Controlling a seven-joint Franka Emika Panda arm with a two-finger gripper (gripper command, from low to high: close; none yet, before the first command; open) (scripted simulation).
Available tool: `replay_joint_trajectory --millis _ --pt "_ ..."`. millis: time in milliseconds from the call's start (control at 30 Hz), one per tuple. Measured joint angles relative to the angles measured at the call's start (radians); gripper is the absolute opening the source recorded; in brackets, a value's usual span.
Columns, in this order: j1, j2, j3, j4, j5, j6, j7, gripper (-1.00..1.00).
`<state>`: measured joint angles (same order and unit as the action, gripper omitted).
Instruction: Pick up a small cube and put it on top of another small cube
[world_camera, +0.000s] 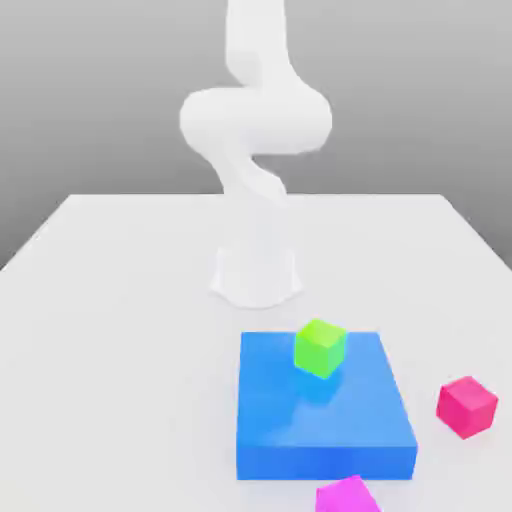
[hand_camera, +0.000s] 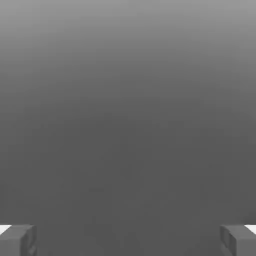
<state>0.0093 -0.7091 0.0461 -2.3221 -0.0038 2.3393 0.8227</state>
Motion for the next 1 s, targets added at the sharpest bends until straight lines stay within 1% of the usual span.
replay_joint_trajectory --millis 300,533,600,833,900,1000 --pt "0.045 0.329 0.172 -0.081 -0.042 0.145 0.103 0.00" --pt "0.098 0.584 0.287 -0.142 -0.112 0.254 0.210 0.00" --pt "0.135 0.658 0.311 -0.160 -0.137 0.285 0.244 0.00" --pt "0.254 0.915 0.333 -0.214 -0.212 0.397 0.351 0.00" --pt "0.293 0.988 0.294 -0.206 -0.263 0.446 0.394 0.00" --pt "0.367 1.096 0.206 -0.183 -0.345 0.527 0.457 0.00"
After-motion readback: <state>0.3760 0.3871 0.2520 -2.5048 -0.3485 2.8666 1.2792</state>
